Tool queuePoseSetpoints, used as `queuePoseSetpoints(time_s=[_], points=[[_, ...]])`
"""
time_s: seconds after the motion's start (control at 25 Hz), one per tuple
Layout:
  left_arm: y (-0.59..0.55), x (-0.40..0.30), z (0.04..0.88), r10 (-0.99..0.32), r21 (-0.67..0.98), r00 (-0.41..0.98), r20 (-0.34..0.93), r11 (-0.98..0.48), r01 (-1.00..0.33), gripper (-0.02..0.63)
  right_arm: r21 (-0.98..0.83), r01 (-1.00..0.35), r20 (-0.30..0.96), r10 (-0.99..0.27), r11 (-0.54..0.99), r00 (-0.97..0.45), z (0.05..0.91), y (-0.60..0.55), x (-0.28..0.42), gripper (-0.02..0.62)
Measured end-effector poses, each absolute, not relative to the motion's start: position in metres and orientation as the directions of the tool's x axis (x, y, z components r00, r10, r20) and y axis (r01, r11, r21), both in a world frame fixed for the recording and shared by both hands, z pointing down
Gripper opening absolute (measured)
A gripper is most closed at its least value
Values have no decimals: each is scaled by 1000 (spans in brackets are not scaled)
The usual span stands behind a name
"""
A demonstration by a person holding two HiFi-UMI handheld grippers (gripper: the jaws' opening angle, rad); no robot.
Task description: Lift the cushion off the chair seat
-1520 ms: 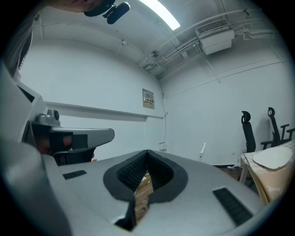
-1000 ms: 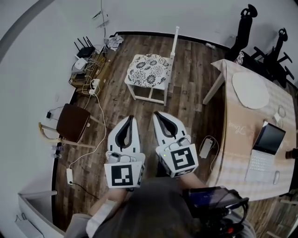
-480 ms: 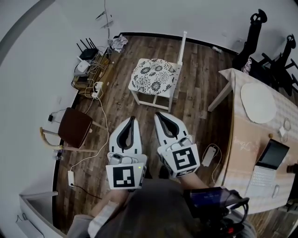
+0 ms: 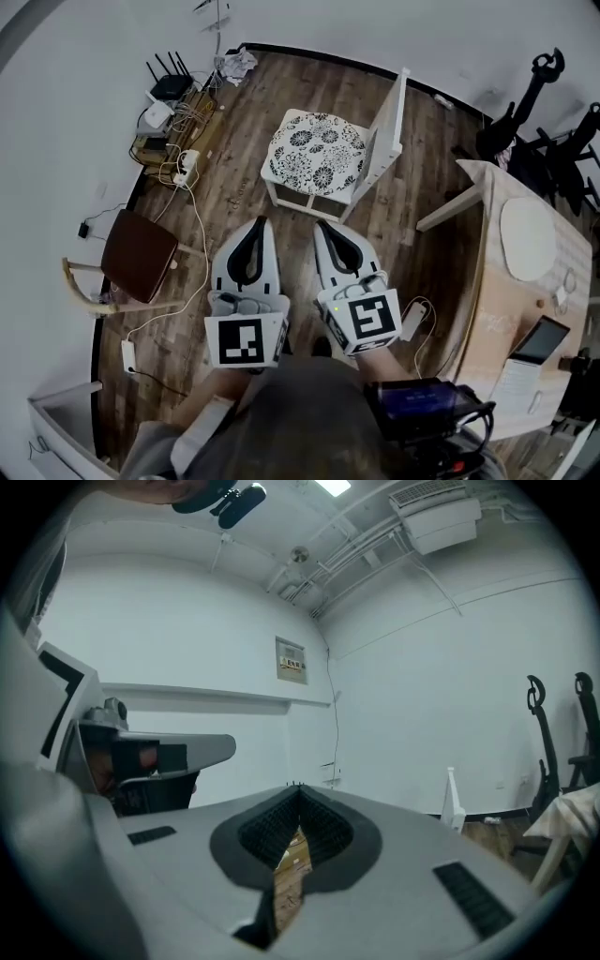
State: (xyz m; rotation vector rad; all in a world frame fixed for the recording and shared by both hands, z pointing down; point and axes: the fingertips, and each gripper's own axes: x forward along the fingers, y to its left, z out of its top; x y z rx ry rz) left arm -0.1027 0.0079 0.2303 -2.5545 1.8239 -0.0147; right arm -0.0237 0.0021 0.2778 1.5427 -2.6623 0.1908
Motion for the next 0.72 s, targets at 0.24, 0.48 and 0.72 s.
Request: queuePoseSetpoints(time_s=[0.24, 0.48, 0.72], points=[[-48, -143, 230, -939, 36, 343, 14, -342, -939, 6, -72, -872, 124, -863, 485, -490, 273, -52, -66, 5], [-91, -169, 220, -927, 36, 375, -19, -375, -926, 6, -33, -893, 106, -887, 449, -450, 259, -88, -86, 5], [-113, -152, 216, -900, 27, 434, -37, -435, -900, 6, -19, -920, 59, -918, 391, -392, 248, -108, -71, 5]])
